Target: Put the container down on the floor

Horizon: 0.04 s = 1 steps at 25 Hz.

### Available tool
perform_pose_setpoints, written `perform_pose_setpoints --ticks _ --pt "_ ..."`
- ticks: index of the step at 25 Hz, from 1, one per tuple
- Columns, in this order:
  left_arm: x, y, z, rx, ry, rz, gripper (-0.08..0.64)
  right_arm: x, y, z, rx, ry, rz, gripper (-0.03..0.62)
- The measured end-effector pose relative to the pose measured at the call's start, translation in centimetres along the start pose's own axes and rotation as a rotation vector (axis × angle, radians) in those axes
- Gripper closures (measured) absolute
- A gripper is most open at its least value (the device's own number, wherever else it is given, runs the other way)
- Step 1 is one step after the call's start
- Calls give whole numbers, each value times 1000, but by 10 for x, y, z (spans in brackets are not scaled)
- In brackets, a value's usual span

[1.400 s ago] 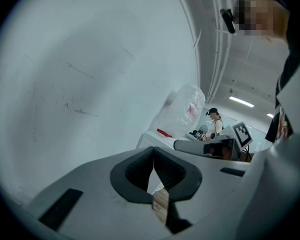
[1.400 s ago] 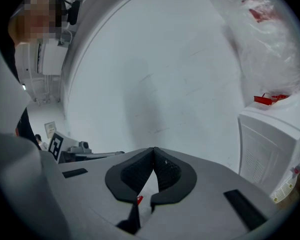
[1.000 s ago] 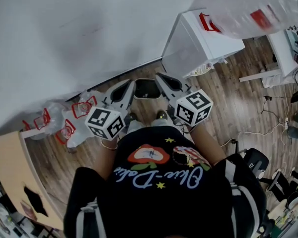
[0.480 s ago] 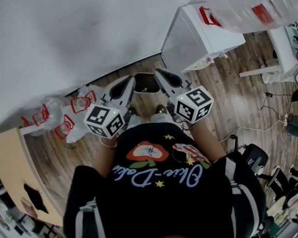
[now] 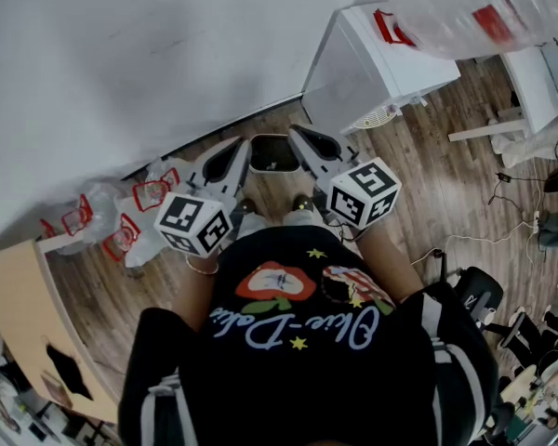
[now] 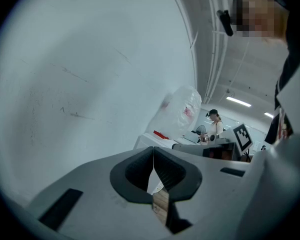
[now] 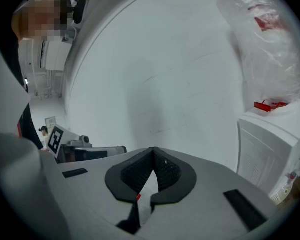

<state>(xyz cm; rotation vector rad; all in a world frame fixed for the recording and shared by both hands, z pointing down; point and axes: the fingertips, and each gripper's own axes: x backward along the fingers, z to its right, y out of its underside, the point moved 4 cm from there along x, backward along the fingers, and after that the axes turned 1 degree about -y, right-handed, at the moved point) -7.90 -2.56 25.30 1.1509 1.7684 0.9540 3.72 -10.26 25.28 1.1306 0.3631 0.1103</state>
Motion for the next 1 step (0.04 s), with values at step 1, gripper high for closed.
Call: perform_pose_setpoints --ticks 1 --pt "-1 -1 0 0 0 2 555 0 -1 0 1 -1 2 594"
